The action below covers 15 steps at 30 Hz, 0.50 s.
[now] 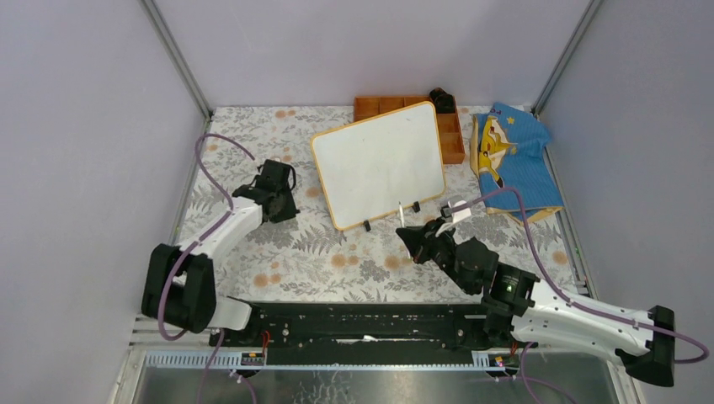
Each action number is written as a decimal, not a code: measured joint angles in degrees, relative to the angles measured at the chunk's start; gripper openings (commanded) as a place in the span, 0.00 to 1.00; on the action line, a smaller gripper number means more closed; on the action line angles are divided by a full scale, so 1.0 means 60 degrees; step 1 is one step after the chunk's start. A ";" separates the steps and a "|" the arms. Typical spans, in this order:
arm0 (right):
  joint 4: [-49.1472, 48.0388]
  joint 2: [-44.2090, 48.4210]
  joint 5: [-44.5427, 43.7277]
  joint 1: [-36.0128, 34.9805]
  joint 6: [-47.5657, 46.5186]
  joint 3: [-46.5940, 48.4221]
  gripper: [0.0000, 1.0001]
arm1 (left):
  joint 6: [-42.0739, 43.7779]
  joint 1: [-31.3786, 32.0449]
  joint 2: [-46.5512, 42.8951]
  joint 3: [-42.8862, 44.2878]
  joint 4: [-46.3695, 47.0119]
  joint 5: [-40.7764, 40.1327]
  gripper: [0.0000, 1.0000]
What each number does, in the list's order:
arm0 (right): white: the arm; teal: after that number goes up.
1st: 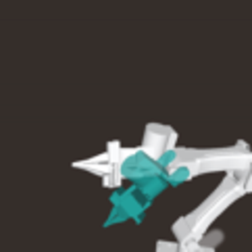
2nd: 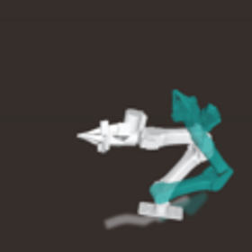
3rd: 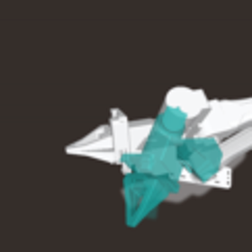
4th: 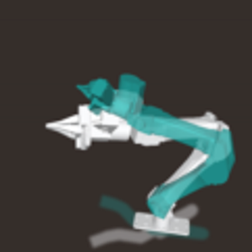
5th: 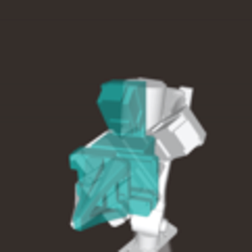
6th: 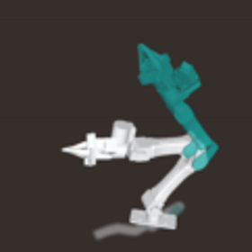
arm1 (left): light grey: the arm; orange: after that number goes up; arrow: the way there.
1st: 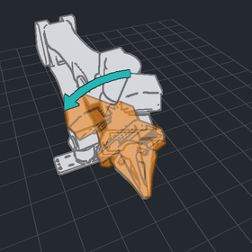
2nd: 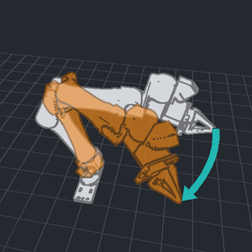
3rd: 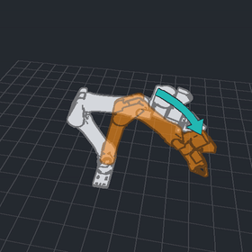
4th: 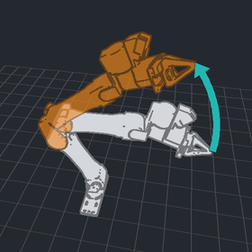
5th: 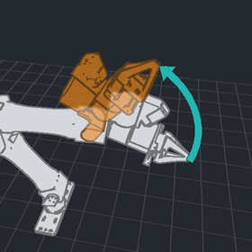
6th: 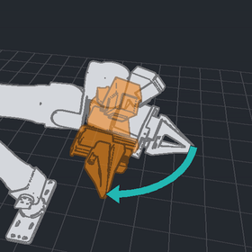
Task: Write a sentence on the whiteboard
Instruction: Place the pen cap at the center of the board.
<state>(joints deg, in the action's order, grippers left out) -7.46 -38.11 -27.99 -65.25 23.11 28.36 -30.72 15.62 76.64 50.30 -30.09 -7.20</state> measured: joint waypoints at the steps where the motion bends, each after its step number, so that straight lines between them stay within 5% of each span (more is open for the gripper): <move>1: 0.0033 0.0066 0.0000 0.0000 0.0000 -0.0011 0.00 | -0.0044 -0.0033 0.0321 0.0022 0.0051 0.0036 0.00; 15: 0.0404 0.0532 0.0000 0.0000 -0.0066 -0.0018 0.00 | -0.0288 -0.0168 0.1854 0.0095 0.0750 0.0113 0.03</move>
<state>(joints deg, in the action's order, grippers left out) -5.04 -34.92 -27.99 -65.25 22.72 28.25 -32.45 14.61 87.77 50.87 -25.58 -6.52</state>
